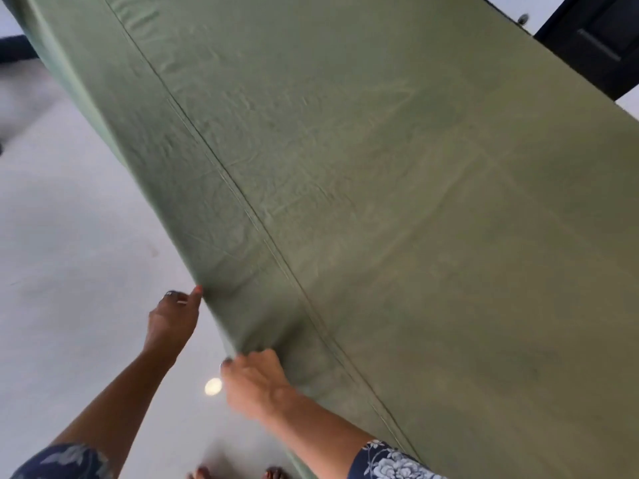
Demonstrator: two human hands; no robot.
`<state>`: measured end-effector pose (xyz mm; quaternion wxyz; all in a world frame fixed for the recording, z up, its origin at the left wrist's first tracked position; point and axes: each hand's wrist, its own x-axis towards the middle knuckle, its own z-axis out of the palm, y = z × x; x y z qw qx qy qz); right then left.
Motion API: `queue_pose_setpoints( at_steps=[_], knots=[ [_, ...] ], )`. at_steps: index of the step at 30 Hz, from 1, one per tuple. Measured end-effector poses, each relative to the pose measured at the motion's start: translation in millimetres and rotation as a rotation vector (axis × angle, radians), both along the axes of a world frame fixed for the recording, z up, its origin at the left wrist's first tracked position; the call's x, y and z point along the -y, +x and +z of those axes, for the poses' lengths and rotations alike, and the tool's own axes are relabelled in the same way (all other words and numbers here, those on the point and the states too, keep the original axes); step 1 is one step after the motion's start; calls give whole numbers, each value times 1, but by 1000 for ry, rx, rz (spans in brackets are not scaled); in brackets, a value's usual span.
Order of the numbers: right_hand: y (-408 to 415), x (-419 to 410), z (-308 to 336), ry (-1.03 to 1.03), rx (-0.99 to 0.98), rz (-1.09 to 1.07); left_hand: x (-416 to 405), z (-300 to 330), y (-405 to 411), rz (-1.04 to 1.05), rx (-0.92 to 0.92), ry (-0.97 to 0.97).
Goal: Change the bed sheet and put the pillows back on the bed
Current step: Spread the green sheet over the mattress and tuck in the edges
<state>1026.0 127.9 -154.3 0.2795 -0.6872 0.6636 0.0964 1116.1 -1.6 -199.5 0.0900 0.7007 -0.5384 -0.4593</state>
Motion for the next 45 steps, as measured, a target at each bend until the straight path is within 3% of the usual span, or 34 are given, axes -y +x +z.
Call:
queue_pose_setpoints(
  at_steps=[5,8,14,19,22,30,34,41,45],
  knots=[
    [-7,65,-7,-190,-42,-248,52,3,-24,4,9,-22],
    [-11,92,-10,-99,-40,-273,78,-11,-31,22,35,27],
    [6,108,0,-1,-32,-245,95,-8,-20,-174,54,-59],
    [24,129,8,110,4,-210,96,-6,0,-29,52,-13],
    [16,144,8,150,-38,-154,110,-17,1,-89,-17,69],
    [3,246,3,-162,-114,-346,218,-5,-23,-30,9,-76],
    [3,281,-6,8,-196,-287,242,-15,-28,-87,67,-12],
    [17,296,-4,42,-93,-278,264,-16,-2,-210,33,-161],
    [20,311,-4,106,-95,-125,266,-17,16,-215,71,-142]
  ],
)
